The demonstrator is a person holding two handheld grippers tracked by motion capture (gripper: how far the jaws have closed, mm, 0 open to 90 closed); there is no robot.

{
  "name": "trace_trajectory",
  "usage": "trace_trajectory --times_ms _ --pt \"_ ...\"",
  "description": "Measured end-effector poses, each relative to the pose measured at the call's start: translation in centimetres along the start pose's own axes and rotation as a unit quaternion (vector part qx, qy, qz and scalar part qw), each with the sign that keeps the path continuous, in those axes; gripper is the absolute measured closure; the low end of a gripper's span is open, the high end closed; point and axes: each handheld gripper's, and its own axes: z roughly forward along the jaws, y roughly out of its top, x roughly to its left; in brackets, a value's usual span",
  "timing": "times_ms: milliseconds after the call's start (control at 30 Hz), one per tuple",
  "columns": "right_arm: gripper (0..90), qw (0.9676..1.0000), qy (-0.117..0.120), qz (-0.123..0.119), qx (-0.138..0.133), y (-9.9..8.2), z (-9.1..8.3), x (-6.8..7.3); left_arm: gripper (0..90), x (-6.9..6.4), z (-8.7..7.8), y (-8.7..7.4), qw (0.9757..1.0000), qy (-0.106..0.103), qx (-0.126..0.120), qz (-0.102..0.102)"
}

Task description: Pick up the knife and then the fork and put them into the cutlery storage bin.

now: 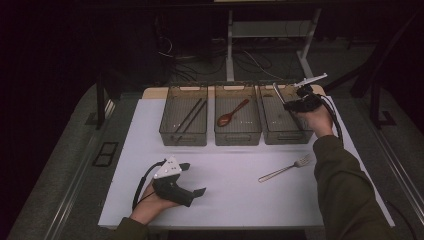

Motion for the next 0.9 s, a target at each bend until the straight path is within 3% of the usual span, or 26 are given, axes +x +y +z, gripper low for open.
trace_trajectory --times_ms 133,200,267,400,533,633,767,900 --pt "76.8 0.9999 0.002 0.003 0.013 -0.1 0.4 0.0 0.0 0.0 0.0 0.0 1.0000 0.000 0.000 0.000" --pt "66.5 0.9997 0.013 0.020 -0.001 -0.1 0.1 -0.2 0.0 0.0 0.0 0.0 1.0000 -0.001 0.000 0.000" --pt "60.4 0.9998 0.007 0.015 -0.009 0.0 -0.2 -0.1 0.0 0.0 0.0 0.0 1.0000 -0.001 0.000 0.001" --pt "53.3 0.9988 0.029 0.031 -0.024 0.0 -1.2 0.1 0.0 0.0 0.0 0.0 1.0000 -0.002 0.000 0.001" --pt "51.2 0.9973 0.044 0.027 -0.052 -0.2 -3.2 1.2 0.0 0.0 -0.1 0.0 1.0000 -0.001 -0.002 0.001" --pt "53.6 0.9968 0.047 0.017 -0.062 -0.6 -4.9 2.2 0.0 0.0 -0.1 0.0 1.0000 0.000 -0.002 0.000" --pt "66.5 0.9953 0.064 -0.002 -0.072 -1.6 -7.1 3.5 0.0 0.0 -0.1 -0.1 1.0000 0.000 -0.001 0.000" --pt "76.7 0.9952 0.075 -0.024 -0.057 -3.0 -8.5 4.8 0.0 0.0 0.0 0.0 1.0000 0.000 0.002 0.001"
